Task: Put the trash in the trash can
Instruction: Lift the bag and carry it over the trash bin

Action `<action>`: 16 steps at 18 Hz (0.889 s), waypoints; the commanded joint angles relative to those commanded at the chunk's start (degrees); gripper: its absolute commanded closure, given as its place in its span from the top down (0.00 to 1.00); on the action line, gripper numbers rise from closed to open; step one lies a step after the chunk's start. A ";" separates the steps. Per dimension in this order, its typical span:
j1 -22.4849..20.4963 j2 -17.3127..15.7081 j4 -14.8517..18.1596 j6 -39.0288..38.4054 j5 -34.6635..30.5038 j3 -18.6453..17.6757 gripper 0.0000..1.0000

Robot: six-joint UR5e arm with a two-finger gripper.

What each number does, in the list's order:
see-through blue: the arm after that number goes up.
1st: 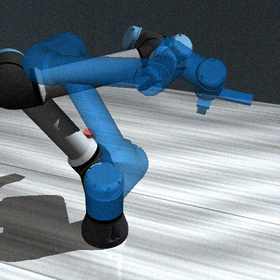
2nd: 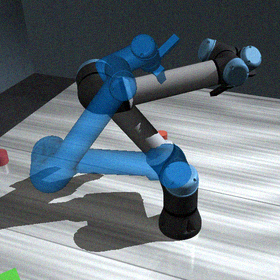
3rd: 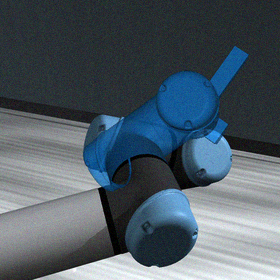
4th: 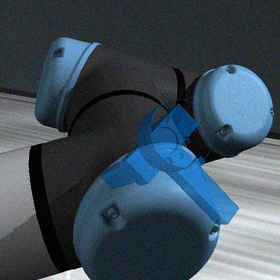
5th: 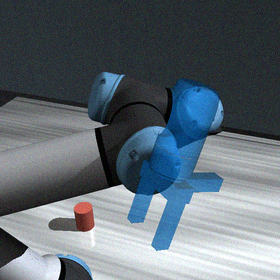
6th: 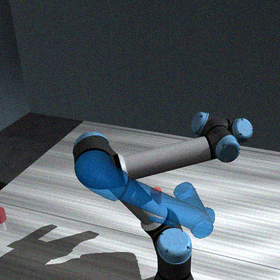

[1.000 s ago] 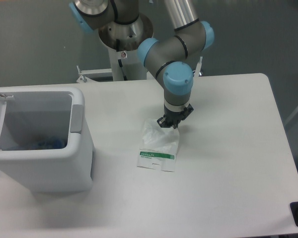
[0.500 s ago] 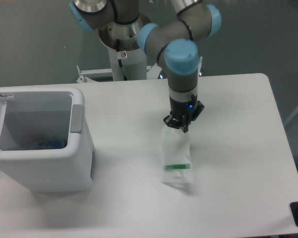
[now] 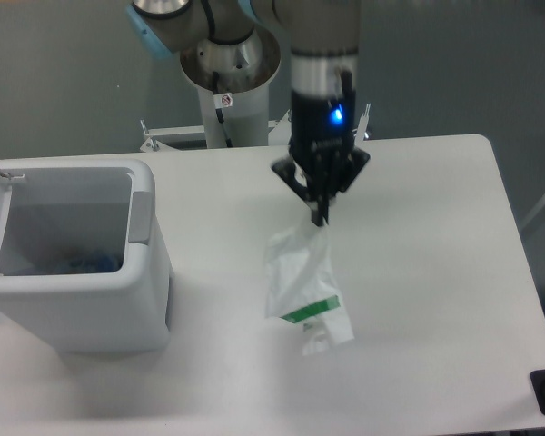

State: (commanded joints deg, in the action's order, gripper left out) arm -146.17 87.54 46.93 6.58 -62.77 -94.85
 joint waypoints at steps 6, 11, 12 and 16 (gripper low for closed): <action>5.17 -1.14 -0.09 11.66 5.38 2.92 0.00; 11.68 -3.08 0.00 24.60 5.21 0.45 0.00; 12.56 -3.16 0.09 26.36 5.21 0.28 0.00; 15.38 -4.57 0.35 29.36 4.68 -2.70 0.00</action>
State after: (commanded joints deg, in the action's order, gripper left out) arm -130.79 82.97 47.28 35.94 -58.09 -97.55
